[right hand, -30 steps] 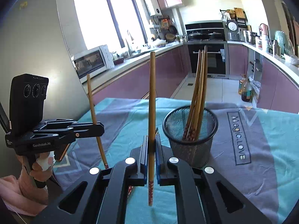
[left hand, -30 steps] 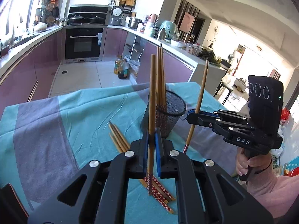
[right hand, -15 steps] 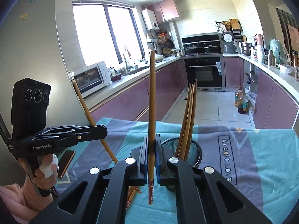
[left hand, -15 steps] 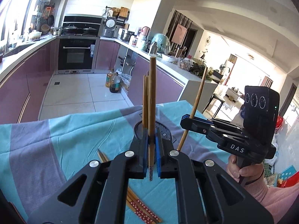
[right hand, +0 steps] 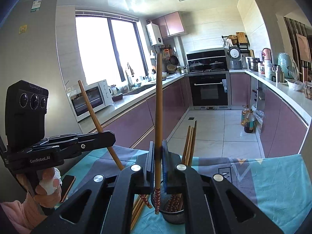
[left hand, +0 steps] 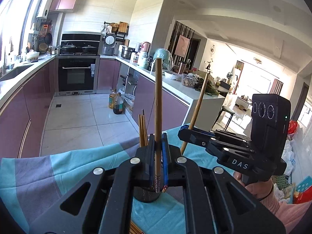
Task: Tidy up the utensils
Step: 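Lift the left tool's chopstick into the mesh cup while the right tool inserts its own, then open the left tool and withdraw while the right tool releases its chopstick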
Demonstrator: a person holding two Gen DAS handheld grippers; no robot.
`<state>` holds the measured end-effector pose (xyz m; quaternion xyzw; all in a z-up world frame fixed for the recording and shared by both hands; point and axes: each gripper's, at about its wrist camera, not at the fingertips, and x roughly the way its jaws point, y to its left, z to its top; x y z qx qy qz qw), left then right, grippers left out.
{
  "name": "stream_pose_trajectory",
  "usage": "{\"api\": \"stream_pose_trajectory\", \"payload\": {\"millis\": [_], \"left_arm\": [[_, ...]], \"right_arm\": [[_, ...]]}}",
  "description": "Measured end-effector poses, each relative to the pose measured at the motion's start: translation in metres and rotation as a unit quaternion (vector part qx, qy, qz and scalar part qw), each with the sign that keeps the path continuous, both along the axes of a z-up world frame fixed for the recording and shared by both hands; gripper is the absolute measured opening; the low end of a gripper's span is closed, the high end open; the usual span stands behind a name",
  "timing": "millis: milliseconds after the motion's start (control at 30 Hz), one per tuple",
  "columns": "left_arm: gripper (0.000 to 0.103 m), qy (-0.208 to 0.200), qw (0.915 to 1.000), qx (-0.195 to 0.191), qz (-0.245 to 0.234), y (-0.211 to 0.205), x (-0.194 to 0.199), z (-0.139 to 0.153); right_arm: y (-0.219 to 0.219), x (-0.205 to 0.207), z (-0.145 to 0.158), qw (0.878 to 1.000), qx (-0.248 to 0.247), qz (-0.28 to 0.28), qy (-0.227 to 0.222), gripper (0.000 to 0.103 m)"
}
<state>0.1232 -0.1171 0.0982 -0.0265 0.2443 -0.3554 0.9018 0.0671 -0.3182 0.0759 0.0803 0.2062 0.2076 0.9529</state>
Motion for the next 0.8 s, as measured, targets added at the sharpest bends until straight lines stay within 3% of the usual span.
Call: {"api": "stream_pose_trajectory", "payload": {"millis": [400,800], "left_arm": [[0.007,0.013,0.9989,0.041,0.017,-0.023,0.020,-0.013],[0.007,0.034,0.9958,0.085,-0.003,-0.042,0.023,-0.038]], "right_arm": [[0.003,0.025,-0.019,0.999,-0.007,-0.026,0.021,0.006],[0.012,0.035,-0.046,0.997,-0.014,-0.015,0.070,0.006]]}}
